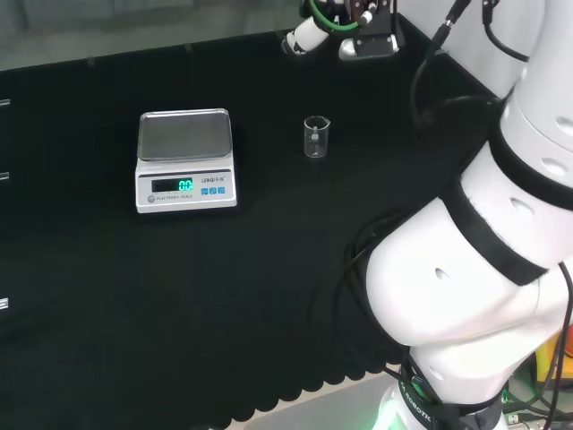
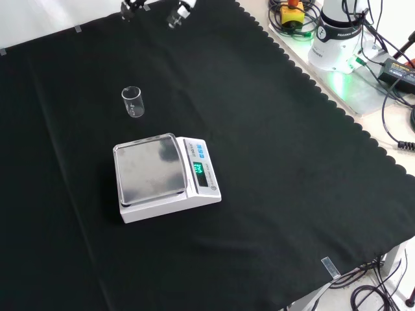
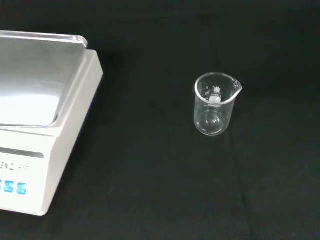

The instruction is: Pick up the beaker.

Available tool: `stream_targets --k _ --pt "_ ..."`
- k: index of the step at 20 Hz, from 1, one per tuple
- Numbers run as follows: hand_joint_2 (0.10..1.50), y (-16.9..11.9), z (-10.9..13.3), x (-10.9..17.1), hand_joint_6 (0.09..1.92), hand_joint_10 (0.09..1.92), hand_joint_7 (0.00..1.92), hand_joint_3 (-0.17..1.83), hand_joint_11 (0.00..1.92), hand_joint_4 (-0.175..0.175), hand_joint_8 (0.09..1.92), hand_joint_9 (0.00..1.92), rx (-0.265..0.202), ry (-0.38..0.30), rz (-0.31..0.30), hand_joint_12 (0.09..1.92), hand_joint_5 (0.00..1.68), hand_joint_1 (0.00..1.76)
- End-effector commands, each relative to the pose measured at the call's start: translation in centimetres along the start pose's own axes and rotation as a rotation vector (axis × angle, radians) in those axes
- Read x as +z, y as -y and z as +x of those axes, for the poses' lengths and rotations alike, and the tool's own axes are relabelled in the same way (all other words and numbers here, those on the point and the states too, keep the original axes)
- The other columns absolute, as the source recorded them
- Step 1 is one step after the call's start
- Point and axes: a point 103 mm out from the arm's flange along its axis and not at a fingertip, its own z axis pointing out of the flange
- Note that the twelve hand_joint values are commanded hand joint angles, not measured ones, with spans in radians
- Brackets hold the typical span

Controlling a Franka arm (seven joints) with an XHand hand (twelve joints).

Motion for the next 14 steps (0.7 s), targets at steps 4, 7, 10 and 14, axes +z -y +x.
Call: stream_targets --k 4,7,10,14 --pt "0.90 -5.9 -2.9 4.7 0.09 0.90 0.13 0.45 0.28 -0.117 0.79 0.20 0.045 -0.015 0.018 1.43 0.40 0.52" --pt "0.90 -7.4 -3.6 6.4 0.09 0.90 0.13 0.45 0.28 -0.117 0.79 0.20 0.056 -0.015 0.045 1.43 0.40 0.52" --pt "0.90 -9.0 -3.9 8.0 0.09 0.90 0.13 0.45 0.27 -0.118 0.79 0.20 0.062 -0.020 0.078 1.43 0.40 0.52" --pt "0.90 -10.7 -3.9 9.7 0.09 0.90 0.13 0.45 0.27 -0.118 0.79 0.20 0.056 -0.035 0.109 1.43 0.40 0.52"
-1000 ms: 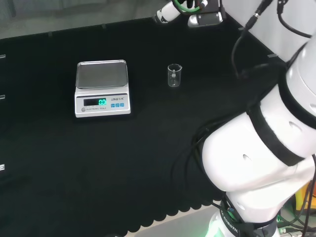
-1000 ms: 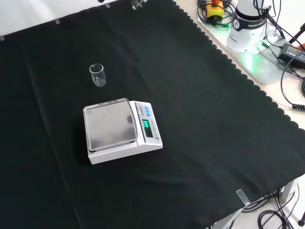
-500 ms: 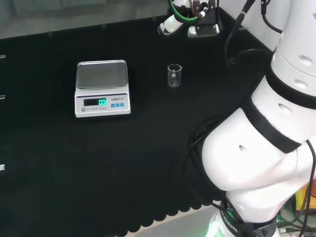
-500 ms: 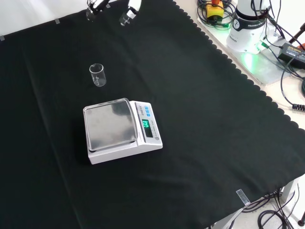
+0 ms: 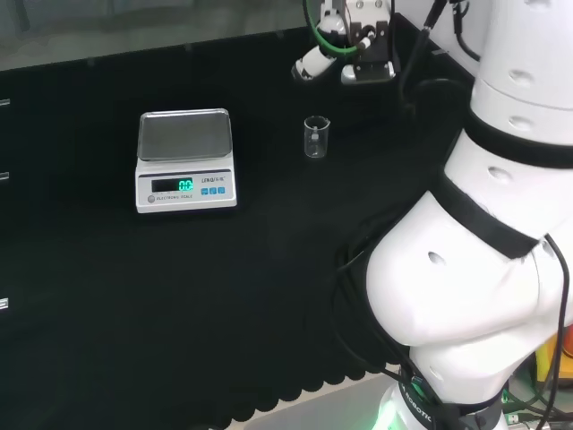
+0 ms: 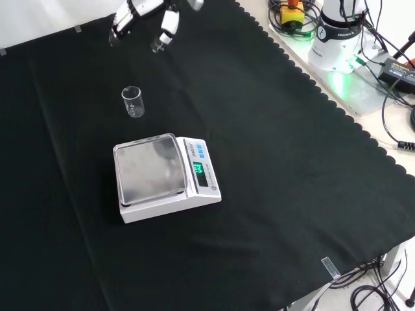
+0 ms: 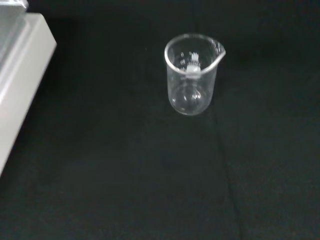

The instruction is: Pick up the beaker.

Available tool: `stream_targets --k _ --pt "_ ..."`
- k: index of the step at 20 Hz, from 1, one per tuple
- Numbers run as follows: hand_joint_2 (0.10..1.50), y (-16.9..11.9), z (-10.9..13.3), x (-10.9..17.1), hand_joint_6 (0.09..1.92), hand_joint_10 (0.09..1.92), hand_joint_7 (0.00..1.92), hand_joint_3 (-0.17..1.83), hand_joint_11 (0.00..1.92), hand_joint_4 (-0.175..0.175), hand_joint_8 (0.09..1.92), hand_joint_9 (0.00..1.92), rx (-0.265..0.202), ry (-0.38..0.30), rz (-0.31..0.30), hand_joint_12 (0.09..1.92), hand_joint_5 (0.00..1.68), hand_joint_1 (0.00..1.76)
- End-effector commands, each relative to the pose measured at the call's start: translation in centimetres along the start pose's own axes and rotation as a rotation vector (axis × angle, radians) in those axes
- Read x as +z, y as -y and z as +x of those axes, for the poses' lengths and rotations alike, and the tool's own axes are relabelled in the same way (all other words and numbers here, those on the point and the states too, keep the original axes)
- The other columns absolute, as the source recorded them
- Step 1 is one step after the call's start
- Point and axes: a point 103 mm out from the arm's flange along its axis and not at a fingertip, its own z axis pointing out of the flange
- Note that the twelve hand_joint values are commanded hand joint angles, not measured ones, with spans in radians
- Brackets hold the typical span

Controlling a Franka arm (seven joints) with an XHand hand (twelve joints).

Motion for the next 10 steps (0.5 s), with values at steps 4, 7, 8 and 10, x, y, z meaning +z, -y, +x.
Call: stream_targets --k 4,7,8,10 --pt "0.89 -6.5 -0.5 4.9 0.09 0.90 0.12 0.44 0.27 -0.119 0.79 0.20 -0.002 -0.028 0.067 1.43 0.39 0.52" --pt "0.89 -7.5 -0.1 5.9 0.09 0.90 0.12 0.44 0.27 -0.119 0.79 0.20 -0.007 -0.037 0.089 1.44 0.39 0.52" --pt "0.89 -7.8 0.0 6.2 0.09 0.90 0.12 0.44 0.27 -0.119 0.79 0.20 -0.008 -0.037 0.095 1.44 0.39 0.52" --pt "0.89 -8.5 0.3 6.7 0.09 0.90 0.12 0.44 0.27 -0.119 0.79 0.20 -0.010 -0.040 0.102 1.44 0.39 0.52"
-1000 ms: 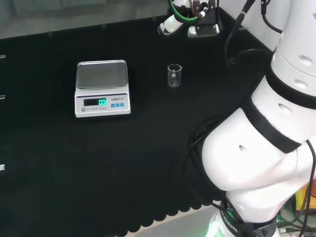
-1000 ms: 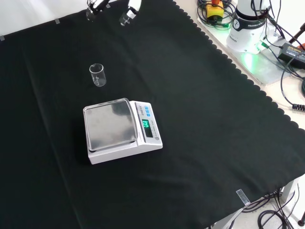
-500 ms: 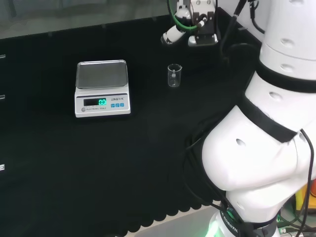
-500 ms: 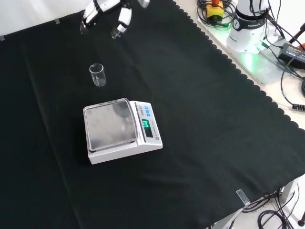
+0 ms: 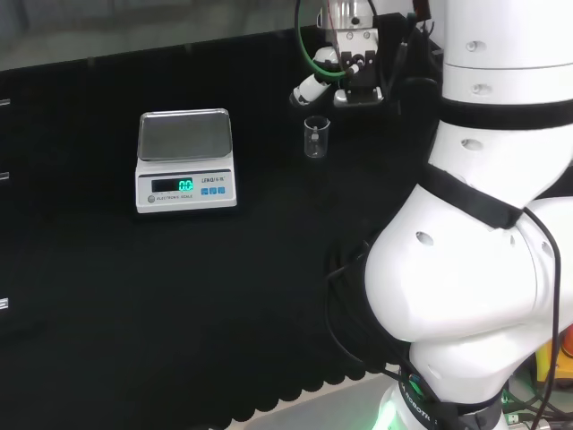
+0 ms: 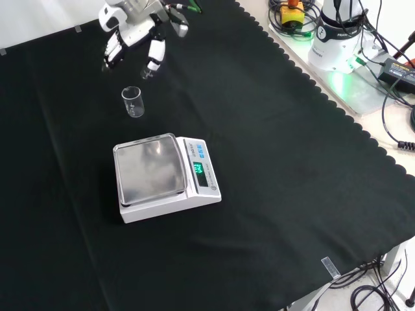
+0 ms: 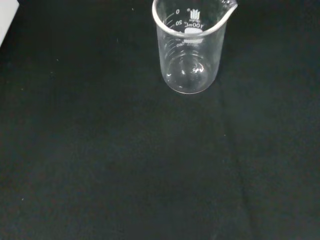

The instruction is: Pick up the beaker.

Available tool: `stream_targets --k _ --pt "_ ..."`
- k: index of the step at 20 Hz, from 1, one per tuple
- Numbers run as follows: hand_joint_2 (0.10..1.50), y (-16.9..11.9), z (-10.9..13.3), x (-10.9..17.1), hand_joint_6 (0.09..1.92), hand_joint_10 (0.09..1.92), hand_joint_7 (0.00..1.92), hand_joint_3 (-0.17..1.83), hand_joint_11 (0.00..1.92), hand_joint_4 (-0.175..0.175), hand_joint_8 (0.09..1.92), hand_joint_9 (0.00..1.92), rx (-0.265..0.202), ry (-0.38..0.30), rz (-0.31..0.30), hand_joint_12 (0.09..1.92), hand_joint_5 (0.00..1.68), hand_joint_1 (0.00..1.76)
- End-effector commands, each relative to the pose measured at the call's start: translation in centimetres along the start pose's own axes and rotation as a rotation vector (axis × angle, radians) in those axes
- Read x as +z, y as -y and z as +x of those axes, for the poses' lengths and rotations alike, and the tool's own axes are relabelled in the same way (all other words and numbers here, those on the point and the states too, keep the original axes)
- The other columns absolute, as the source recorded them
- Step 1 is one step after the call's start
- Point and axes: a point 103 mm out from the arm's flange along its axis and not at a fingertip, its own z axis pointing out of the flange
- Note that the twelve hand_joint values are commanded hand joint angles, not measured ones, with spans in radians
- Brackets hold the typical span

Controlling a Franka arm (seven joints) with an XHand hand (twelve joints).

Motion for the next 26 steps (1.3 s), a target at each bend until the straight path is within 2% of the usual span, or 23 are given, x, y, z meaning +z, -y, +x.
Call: stream_targets --k 1,11,19,26 --pt "0.89 -2.8 0.9 1.8 0.09 0.90 0.12 0.44 0.27 -0.119 0.79 0.20 -0.013 -0.023 0.033 1.44 0.39 0.52" --pt "0.89 -4.5 1.4 4.3 0.09 0.90 0.12 0.44 0.26 -0.119 0.79 0.20 -0.006 -0.004 0.099 1.44 0.39 0.51" --pt "0.88 -5.3 0.4 5.7 0.09 0.90 0.11 0.45 0.12 -0.120 0.79 0.17 0.028 -0.003 0.130 1.48 0.40 0.51" --pt "0.88 -5.9 -1.0 6.5 0.09 0.90 0.11 0.45 0.10 -0.120 0.79 0.15 0.069 -0.026 0.142 1.49 0.40 0.51"
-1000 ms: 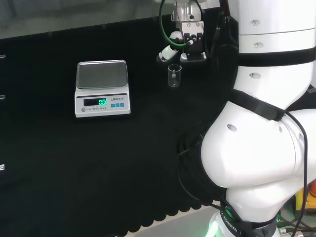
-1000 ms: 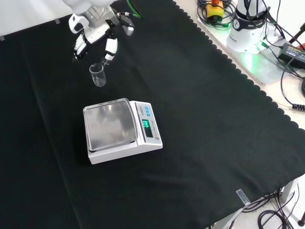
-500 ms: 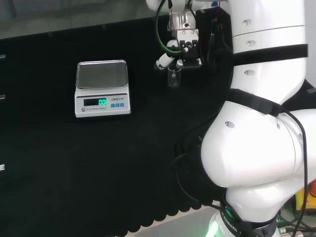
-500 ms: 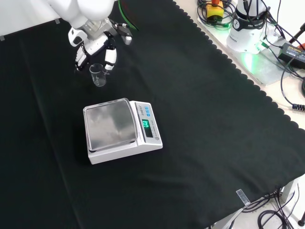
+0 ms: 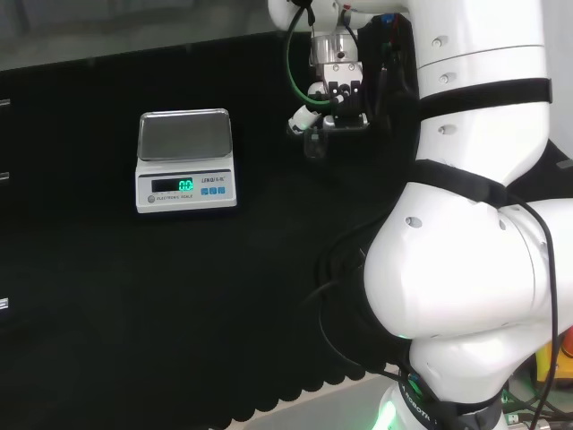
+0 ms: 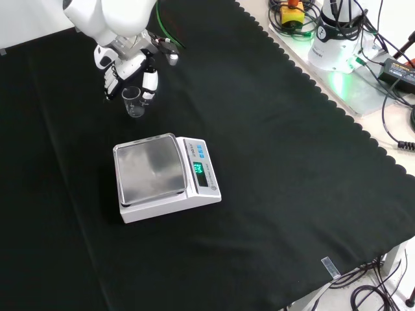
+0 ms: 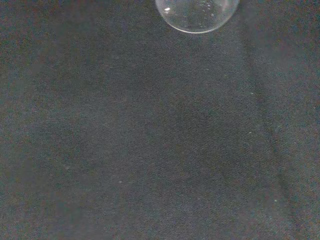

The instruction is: Pick up the beaker.

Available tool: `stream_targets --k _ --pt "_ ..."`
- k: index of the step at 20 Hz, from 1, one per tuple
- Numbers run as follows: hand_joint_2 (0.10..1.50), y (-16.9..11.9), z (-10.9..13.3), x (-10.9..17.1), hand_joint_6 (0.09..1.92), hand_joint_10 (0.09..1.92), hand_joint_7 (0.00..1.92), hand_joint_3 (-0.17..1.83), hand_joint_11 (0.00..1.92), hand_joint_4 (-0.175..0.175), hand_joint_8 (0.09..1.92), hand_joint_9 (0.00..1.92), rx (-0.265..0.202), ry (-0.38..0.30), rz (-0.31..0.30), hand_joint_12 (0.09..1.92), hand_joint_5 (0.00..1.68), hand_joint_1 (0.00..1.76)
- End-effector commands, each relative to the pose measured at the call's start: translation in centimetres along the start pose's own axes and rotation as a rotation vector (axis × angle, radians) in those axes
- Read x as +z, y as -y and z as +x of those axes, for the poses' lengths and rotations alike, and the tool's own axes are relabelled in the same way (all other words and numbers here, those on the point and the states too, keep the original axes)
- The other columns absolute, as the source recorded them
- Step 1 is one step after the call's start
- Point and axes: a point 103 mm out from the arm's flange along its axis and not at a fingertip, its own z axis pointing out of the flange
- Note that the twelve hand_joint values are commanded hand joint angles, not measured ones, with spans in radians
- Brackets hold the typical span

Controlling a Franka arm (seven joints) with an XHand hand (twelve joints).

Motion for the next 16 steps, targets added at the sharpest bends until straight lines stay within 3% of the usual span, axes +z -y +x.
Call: stream_targets --k 1,9,16 --pt "0.88 -0.5 -1.1 0.5 0.09 0.90 0.11 0.45 0.10 -0.120 0.79 0.15 0.032 -0.030 0.010 1.49 0.40 0.51" --pt "0.87 -1.2 -1.5 1.6 0.09 0.92 0.14 0.45 0.18 -0.122 0.80 0.18 0.044 -0.050 0.015 1.48 0.42 0.58" --pt "0.84 -1.3 -0.8 0.9 0.14 0.78 0.58 0.53 0.68 -0.163 0.81 0.69 0.063 -0.024 -0.034 1.26 0.69 0.82"
